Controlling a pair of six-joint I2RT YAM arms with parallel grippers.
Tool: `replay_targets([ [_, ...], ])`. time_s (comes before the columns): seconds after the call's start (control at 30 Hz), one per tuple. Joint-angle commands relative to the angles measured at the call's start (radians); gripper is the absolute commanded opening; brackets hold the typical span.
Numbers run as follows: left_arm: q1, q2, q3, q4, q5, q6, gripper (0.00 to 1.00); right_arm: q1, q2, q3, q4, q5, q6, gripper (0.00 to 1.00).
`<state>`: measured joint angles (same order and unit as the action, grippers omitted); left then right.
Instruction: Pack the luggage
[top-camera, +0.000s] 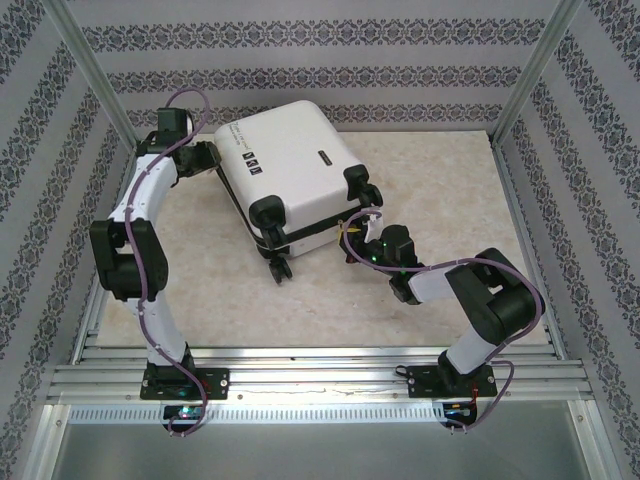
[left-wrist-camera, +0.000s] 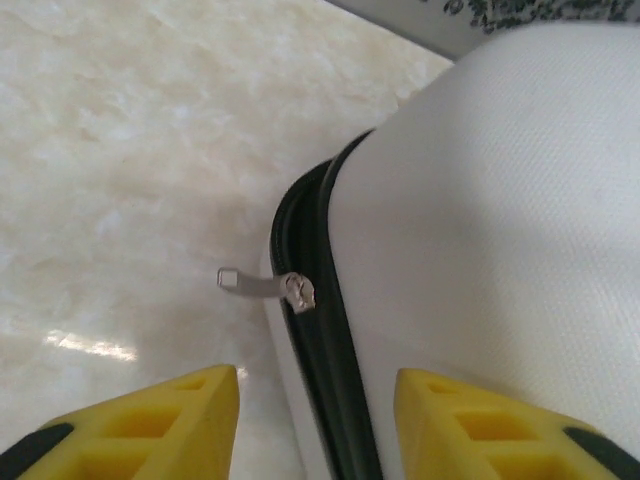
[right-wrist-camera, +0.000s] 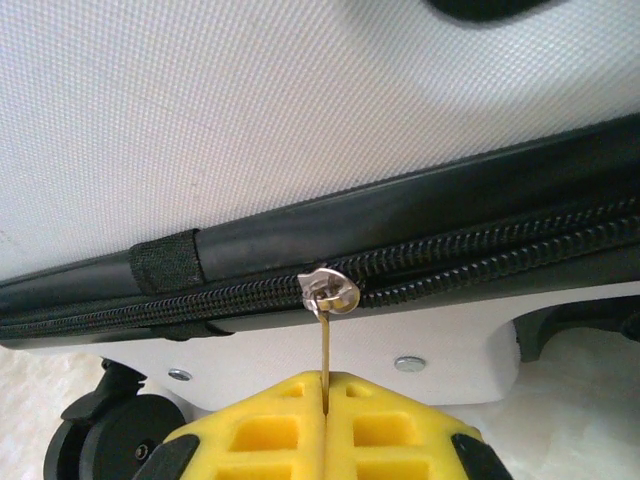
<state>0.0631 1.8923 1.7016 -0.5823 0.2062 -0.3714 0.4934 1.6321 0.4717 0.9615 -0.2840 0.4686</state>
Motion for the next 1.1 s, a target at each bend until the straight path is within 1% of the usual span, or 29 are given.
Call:
replay_targets([
  [0.0,-0.045,-0.189,-0.108,-0.014,-0.072,0.002,0.57,0.007,-0.014,-0.001,0.013,0.003,-0.015,0.0],
  [0.07,-0.077,-0.306,-0.213,-0.022,-0.13,-0.017,0.58,0.007,-0.003,0.01,0.011,0.0,-0.017,0.0],
  [0.1,-0.101,-0.375,-0.272,-0.026,-0.165,-0.029,0.58,0.007,0.007,0.014,0.011,-0.004,-0.016,0.0],
  [0.17,-0.164,-0.503,-0.378,-0.04,-0.235,-0.058,0.61,0.007,0.022,0.022,0.013,-0.01,-0.013,0.0],
  [0.27,-0.284,-0.688,-0.504,-0.073,-0.316,-0.135,0.67,0.007,0.042,0.032,0.014,-0.02,-0.007,0.0],
  [0.33,-0.38,-0.804,-0.582,-0.095,-0.39,-0.226,0.69,0.007,0.05,0.035,0.013,-0.025,0.0,0.0],
  [0.4,-0.456,-0.896,-0.668,-0.062,-0.402,-0.31,0.71,0.007,0.056,0.036,0.01,-0.027,0.001,0.0],
  [0.47,-0.527,-0.948,-0.736,-0.016,-0.406,-0.389,0.74,0.006,0.063,0.042,0.006,-0.033,0.003,0.0],
  [0.53,-0.601,-0.952,-0.764,0.008,-0.42,-0.45,0.74,0.008,0.066,0.047,0.005,-0.036,0.005,0.0],
  [0.63,-0.724,-0.898,-0.764,0.067,-0.495,-0.488,0.75,0.011,0.061,0.042,0.005,-0.034,0.001,0.0],
  [0.73,-0.79,-0.795,-0.702,0.074,-0.525,-0.479,0.76,0.014,0.052,0.037,-0.005,-0.026,-0.007,0.0],
  [0.83,-0.824,-0.697,-0.624,0.061,-0.549,-0.445,0.77,0.014,0.046,0.031,-0.009,-0.021,-0.013,0.0],
  [0.93,-0.836,-0.617,-0.554,-0.003,-0.598,-0.433,0.77,0.014,0.042,0.028,-0.008,-0.017,-0.014,0.0],
  [1.07,-0.838,-0.571,-0.521,-0.032,-0.616,-0.425,0.77,0.014,0.034,0.022,-0.01,-0.012,-0.02,0.0],
])
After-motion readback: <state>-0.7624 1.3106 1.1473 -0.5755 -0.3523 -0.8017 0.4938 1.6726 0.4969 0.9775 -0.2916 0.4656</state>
